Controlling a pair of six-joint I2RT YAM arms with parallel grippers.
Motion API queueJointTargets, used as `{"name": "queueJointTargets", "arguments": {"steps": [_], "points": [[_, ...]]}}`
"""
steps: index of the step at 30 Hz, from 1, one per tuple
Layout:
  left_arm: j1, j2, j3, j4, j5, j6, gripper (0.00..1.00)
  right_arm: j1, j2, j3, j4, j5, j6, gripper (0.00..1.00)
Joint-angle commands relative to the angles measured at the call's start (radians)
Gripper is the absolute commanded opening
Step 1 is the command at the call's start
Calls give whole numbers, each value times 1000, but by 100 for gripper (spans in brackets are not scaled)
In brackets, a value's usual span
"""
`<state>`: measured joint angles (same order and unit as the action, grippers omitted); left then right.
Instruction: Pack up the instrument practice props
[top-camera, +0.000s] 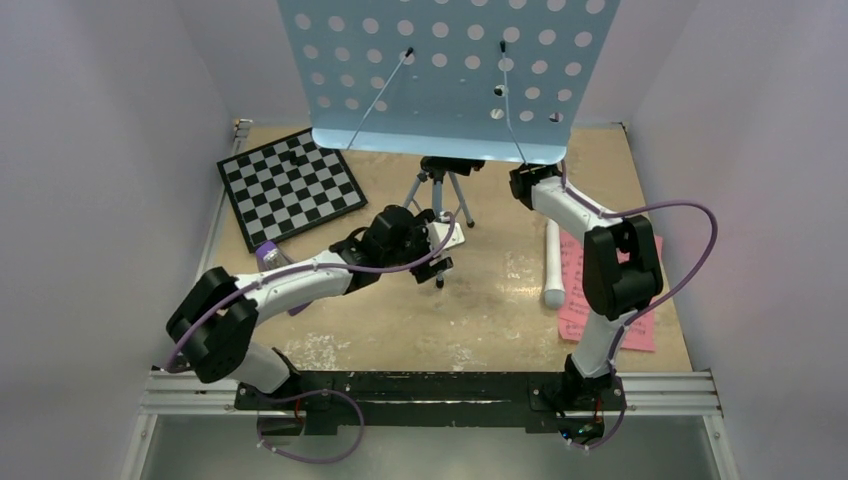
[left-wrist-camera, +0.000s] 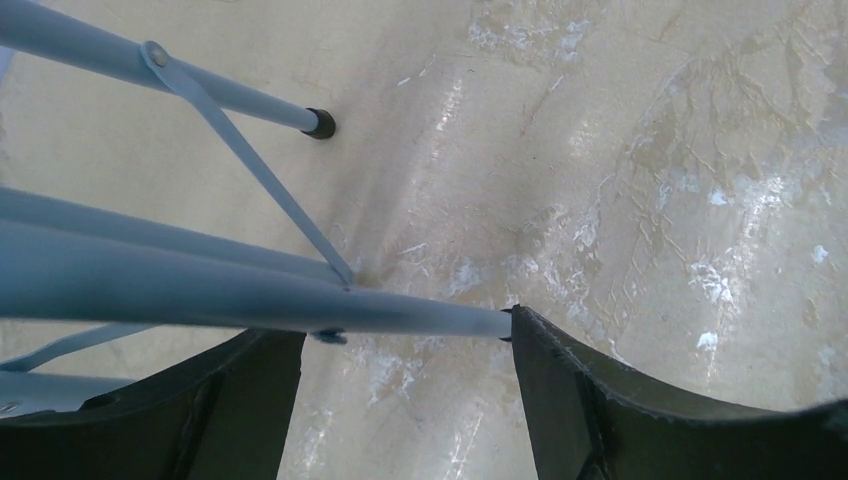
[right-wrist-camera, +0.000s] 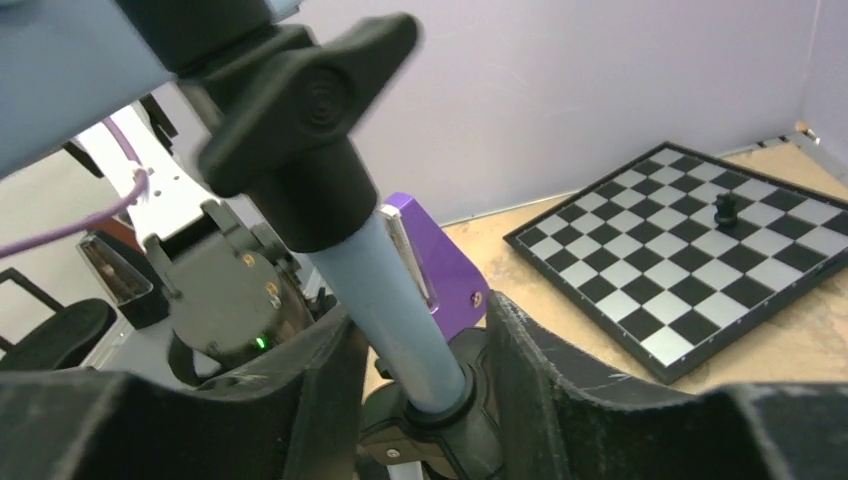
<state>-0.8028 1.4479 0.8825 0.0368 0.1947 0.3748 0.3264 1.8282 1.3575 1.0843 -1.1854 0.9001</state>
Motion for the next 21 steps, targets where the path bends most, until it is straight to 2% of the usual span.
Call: {"name": "queueJointTargets", "arguments": {"steps": [1,4,6,9,12,16,19,21], "points": [[-7,98,30,129,-19,-88,78,7,-11,40,18,42,28,39],[-7,144,60,176,-1,-132,77,7,-19,40,15,33,43,16],[-7,165,72,206,28,-144,71,8,-22,44,2,24,55,0],[-8,183,109,192,51,-151,56,7,-21,59,-19,26,73,0],[-6,139,121,155,90,-146,40,7,-15,91,-33,42,99,0],[-4,44,149,34,163,-144,16,7,-19,145,-110,68,88,0],[-5,-35,190,-113,242,-126,0,7,-38,172,-247,99,42,0],[-4,-88,213,-188,290,-106,0,8,-55,184,-313,124,21,0]]}}
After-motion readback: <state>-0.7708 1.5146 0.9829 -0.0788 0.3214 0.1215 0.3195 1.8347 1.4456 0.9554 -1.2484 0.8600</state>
